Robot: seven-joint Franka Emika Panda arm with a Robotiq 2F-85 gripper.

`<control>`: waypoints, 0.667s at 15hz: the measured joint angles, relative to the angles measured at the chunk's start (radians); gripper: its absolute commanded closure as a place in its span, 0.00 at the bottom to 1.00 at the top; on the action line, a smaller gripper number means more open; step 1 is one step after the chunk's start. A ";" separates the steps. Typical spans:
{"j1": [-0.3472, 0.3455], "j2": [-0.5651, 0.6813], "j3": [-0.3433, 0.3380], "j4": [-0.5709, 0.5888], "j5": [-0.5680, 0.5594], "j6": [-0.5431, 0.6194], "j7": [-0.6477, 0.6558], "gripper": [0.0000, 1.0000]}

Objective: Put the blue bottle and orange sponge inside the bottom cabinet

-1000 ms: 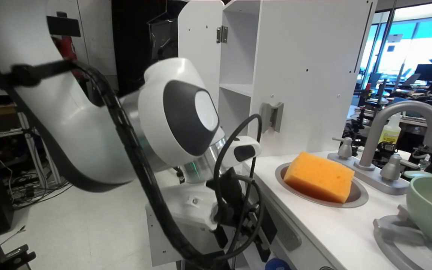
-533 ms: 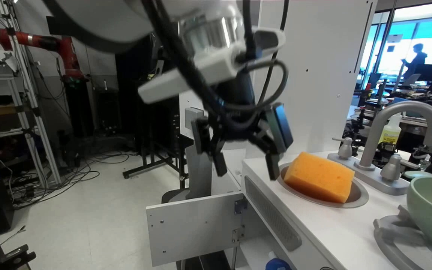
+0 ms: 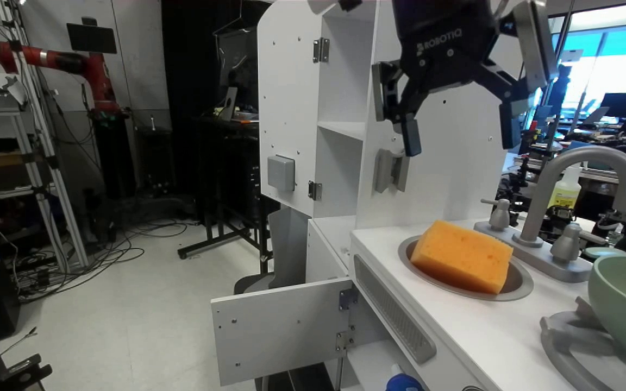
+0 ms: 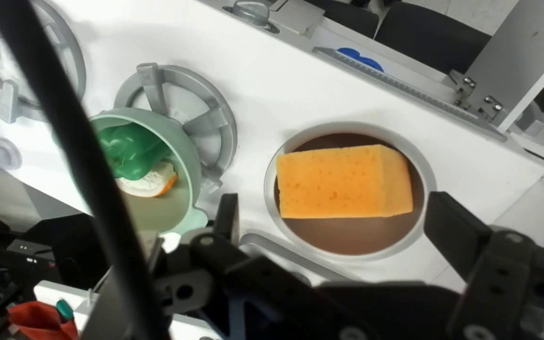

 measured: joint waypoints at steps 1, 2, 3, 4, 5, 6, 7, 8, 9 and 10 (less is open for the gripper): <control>-0.013 0.044 0.001 0.052 0.028 -0.019 -0.002 0.00; -0.026 0.091 0.003 0.101 0.065 -0.035 -0.010 0.00; -0.039 0.138 0.008 0.150 0.109 -0.060 -0.016 0.00; -0.054 0.186 0.014 0.201 0.153 -0.085 -0.019 0.00; -0.069 0.232 0.022 0.252 0.192 -0.108 -0.022 0.00; -0.083 0.273 0.028 0.301 0.226 -0.135 -0.022 0.00; -0.094 0.313 0.033 0.354 0.253 -0.162 -0.019 0.00; -0.103 0.348 0.034 0.401 0.273 -0.179 -0.015 0.00; -0.110 0.382 0.036 0.444 0.288 -0.184 -0.012 0.00; -0.114 0.414 0.036 0.484 0.291 -0.185 -0.012 0.00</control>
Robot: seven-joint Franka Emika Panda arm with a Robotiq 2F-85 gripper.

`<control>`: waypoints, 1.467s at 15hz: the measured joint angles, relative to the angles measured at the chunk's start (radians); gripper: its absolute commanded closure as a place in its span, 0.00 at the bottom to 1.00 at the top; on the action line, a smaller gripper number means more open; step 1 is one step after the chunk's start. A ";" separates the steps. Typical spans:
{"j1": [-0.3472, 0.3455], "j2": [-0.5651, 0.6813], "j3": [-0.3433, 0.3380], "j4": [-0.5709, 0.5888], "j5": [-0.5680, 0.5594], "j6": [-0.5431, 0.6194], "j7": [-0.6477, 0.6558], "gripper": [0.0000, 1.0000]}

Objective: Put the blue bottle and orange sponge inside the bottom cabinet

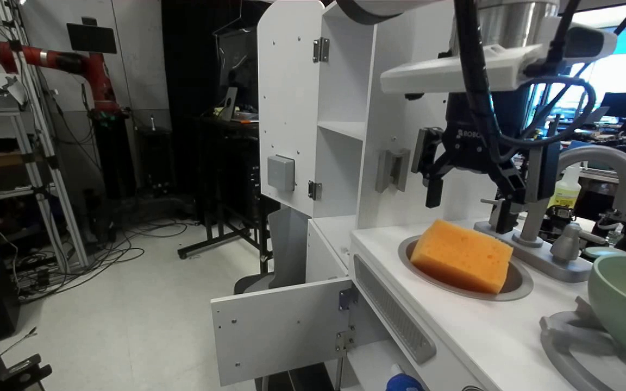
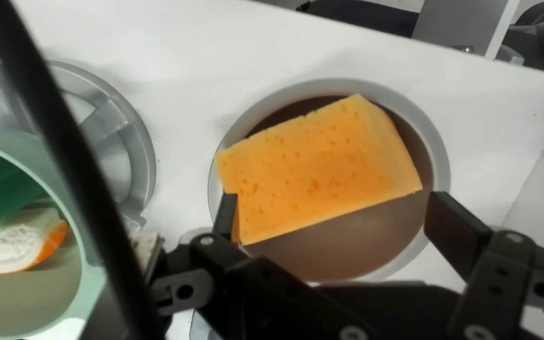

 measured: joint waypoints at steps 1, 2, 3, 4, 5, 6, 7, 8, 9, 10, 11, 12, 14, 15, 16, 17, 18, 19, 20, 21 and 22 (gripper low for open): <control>-0.004 0.029 0.000 0.035 0.000 -0.001 0.000 0.00; -0.006 0.055 0.000 0.064 0.000 -0.001 0.000 0.00; -0.006 0.078 0.000 0.088 -0.001 -0.002 0.000 0.00; -0.004 0.099 0.001 0.111 -0.001 -0.007 0.000 0.00; -0.003 0.119 0.002 0.132 -0.001 -0.017 -0.002 0.00; -0.001 0.136 0.004 0.151 -0.002 -0.026 -0.002 0.00; 0.002 0.153 0.005 0.171 -0.003 -0.035 -0.002 0.00; 0.004 0.171 0.005 0.191 -0.004 -0.042 -0.002 0.00; 0.005 0.189 0.005 0.213 -0.006 -0.055 -0.002 0.00; 0.007 0.206 0.005 0.238 -0.013 -0.082 -0.002 0.00; 0.007 0.223 0.005 0.263 -0.023 -0.113 -0.002 0.00; 0.007 0.238 0.005 0.286 -0.033 -0.144 -0.002 0.00; 0.007 0.267 0.005 0.335 -0.054 -0.205 -0.002 0.00; 0.008 0.282 0.005 0.360 -0.062 -0.231 -0.002 0.00; 0.010 0.297 0.005 0.385 -0.070 -0.253 -0.002 0.00; 0.010 0.312 0.005 0.410 -0.075 -0.269 -0.002 0.00; 0.008 0.325 0.005 0.434 -0.076 -0.281 -0.002 0.00; 0.007 0.338 0.005 0.456 -0.076 -0.293 -0.002 0.00; 0.005 0.351 0.005 0.479 -0.076 -0.300 -0.002 0.00; 0.004 0.364 0.005 0.502 -0.076 -0.309 -0.001 0.00; 0.002 0.376 0.005 0.524 -0.076 -0.318 -0.001 0.00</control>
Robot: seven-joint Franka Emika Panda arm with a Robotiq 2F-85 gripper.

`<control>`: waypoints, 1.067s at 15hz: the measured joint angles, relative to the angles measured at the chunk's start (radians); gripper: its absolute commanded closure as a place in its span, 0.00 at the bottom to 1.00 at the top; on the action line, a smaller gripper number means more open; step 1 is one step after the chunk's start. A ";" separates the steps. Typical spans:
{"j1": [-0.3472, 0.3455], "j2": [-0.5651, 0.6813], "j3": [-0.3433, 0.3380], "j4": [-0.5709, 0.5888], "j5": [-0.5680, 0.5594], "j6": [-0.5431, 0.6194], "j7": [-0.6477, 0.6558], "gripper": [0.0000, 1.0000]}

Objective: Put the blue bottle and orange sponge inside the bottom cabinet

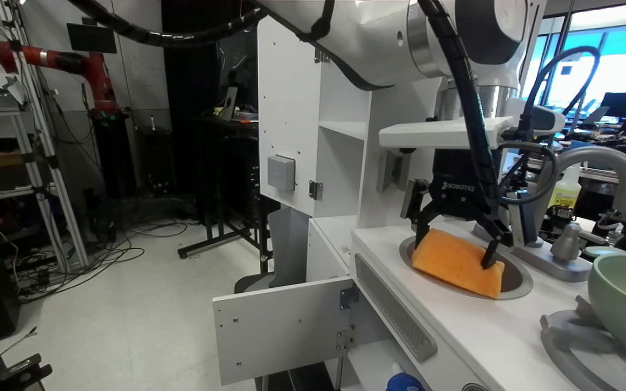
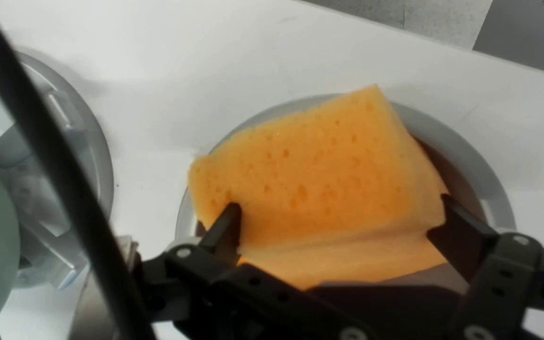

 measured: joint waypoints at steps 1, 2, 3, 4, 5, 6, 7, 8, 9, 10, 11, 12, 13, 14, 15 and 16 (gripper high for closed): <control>-0.002 0.011 0.000 0.020 0.000 -0.010 0.000 0.25; -0.004 0.022 0.000 0.040 0.000 -0.019 0.000 0.26; -0.004 0.031 0.000 0.055 0.000 -0.024 0.000 0.32; -0.005 0.036 0.000 0.064 0.000 -0.026 0.000 0.40; -0.005 0.040 0.000 0.070 0.000 -0.028 0.000 0.47; -0.006 0.043 0.000 0.076 0.000 -0.029 0.000 0.55; -0.006 0.047 0.000 0.083 0.001 -0.032 0.000 0.61; -0.006 0.050 0.000 0.088 0.001 -0.033 0.000 0.68; -0.006 0.052 0.000 0.093 0.002 -0.035 0.000 0.74; -0.006 0.054 0.000 0.095 0.002 -0.036 0.000 0.80; -0.006 0.055 0.000 0.097 0.003 -0.036 0.000 0.88; -0.006 0.056 0.000 0.099 0.003 -0.037 0.000 0.95; -0.006 0.057 0.000 0.101 0.004 -0.037 0.000 0.99; -0.007 0.059 0.000 0.103 0.005 -0.037 0.000 1.00; -0.007 0.059 0.000 0.104 0.005 -0.037 0.000 0.98; -0.008 0.059 0.000 0.105 0.005 -0.037 0.000 0.97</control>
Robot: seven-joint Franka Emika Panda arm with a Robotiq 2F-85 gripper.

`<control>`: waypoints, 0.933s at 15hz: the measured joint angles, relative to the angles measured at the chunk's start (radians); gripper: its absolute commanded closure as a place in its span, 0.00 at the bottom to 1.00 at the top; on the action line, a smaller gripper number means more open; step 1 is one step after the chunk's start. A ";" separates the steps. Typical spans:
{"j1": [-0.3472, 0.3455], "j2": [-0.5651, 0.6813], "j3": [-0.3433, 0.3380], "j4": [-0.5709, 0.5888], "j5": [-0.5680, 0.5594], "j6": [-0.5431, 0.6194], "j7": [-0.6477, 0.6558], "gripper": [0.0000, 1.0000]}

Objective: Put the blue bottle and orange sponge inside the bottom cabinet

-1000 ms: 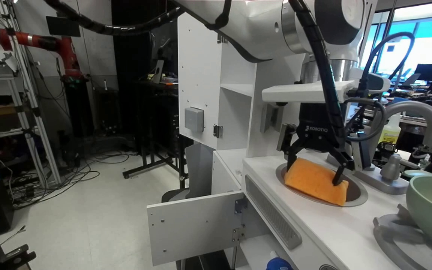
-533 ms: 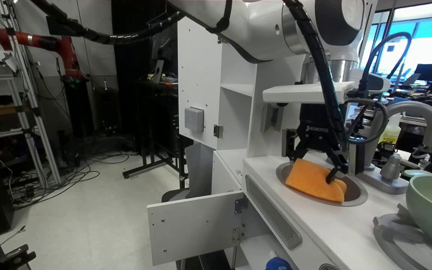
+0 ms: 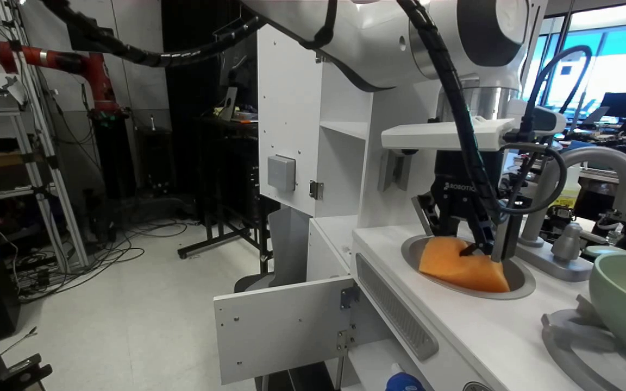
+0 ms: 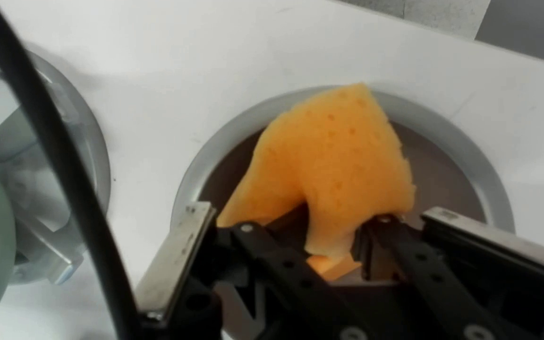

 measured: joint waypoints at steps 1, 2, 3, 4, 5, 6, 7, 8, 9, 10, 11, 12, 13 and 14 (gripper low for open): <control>0.000 0.000 0.000 0.001 0.000 0.000 0.000 0.99; -0.001 0.000 -0.001 0.002 -0.001 0.002 0.000 0.98; -0.001 0.000 -0.003 0.002 -0.002 0.005 0.000 0.98; -0.001 -0.002 -0.006 0.003 -0.005 0.006 0.000 0.98; -0.001 -0.006 -0.010 0.004 -0.006 0.007 0.000 0.98; -0.002 -0.013 -0.013 0.005 -0.006 0.007 0.000 0.98; -0.002 -0.024 -0.015 0.005 -0.006 0.007 0.000 0.98; -0.002 -0.038 -0.015 0.006 -0.006 0.007 -0.002 0.98; -0.002 -0.054 -0.015 0.005 -0.006 0.006 -0.008 0.98; -0.001 -0.073 -0.015 0.005 -0.006 0.002 -0.023 0.98; 0.001 -0.093 -0.015 0.003 -0.007 -0.002 -0.043 0.98; 0.003 -0.115 -0.015 -0.002 -0.007 -0.008 -0.070 0.98; 0.006 -0.136 -0.015 -0.007 -0.008 -0.020 -0.101 0.98; 0.010 -0.158 -0.014 -0.017 -0.009 -0.032 -0.133 0.98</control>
